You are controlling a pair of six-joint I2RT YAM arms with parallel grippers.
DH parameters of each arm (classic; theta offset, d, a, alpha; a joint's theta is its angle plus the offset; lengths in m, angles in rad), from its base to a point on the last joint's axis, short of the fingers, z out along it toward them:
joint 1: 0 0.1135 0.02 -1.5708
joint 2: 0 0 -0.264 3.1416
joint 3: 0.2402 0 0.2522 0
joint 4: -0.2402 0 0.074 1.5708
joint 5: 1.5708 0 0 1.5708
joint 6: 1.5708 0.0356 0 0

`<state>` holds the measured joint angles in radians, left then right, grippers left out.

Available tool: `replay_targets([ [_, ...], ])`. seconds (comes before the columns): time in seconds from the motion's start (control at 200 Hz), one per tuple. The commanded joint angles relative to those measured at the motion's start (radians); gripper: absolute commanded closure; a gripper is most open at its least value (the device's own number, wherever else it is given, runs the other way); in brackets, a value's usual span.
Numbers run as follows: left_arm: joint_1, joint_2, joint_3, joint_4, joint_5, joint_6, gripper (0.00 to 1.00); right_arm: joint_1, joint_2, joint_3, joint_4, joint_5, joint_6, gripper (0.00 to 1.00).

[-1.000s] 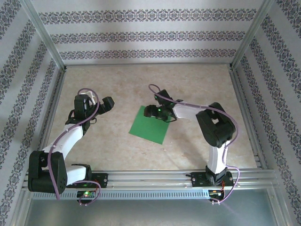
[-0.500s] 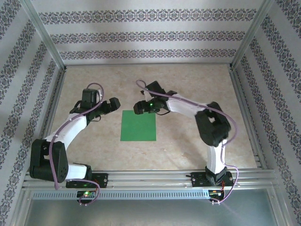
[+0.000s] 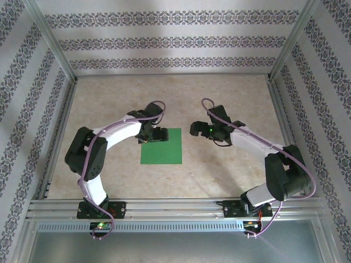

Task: Fold a paper plane with a square sheet of paper (pick it up from the middle)
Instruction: First fold the square sheet of paper in half at the center of the table.

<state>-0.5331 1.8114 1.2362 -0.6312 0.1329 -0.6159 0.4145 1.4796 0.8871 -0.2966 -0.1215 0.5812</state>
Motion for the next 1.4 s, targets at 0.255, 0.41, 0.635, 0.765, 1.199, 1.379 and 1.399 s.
replay_targets([
  [0.255,-0.076,0.190,0.189,-0.174,-0.071,-0.050,0.21,-0.047,-0.009,-0.034,0.036,-0.009,-0.003,0.02],
  [0.41,-0.076,0.227,0.207,-0.206,-0.095,-0.050,0.24,-0.057,-0.002,-0.036,0.041,-0.027,-0.004,0.02],
  [0.635,-0.076,0.265,0.170,-0.195,-0.104,-0.061,0.29,-0.059,0.019,-0.027,0.050,-0.047,0.004,0.02],
  [0.765,-0.076,0.279,0.145,-0.179,-0.102,-0.069,0.32,-0.060,0.027,-0.022,0.050,-0.053,0.011,0.02],
  [1.199,-0.074,0.237,0.144,-0.164,-0.108,-0.055,0.52,-0.060,0.028,-0.013,0.054,-0.055,0.031,0.02],
  [1.379,-0.060,0.068,0.103,-0.040,0.042,-0.020,0.64,-0.064,0.010,-0.014,0.065,-0.053,0.041,0.02],
  [1.399,-0.057,0.045,0.095,-0.015,0.076,-0.015,0.65,-0.067,0.008,-0.016,0.070,-0.057,0.042,0.02],
])
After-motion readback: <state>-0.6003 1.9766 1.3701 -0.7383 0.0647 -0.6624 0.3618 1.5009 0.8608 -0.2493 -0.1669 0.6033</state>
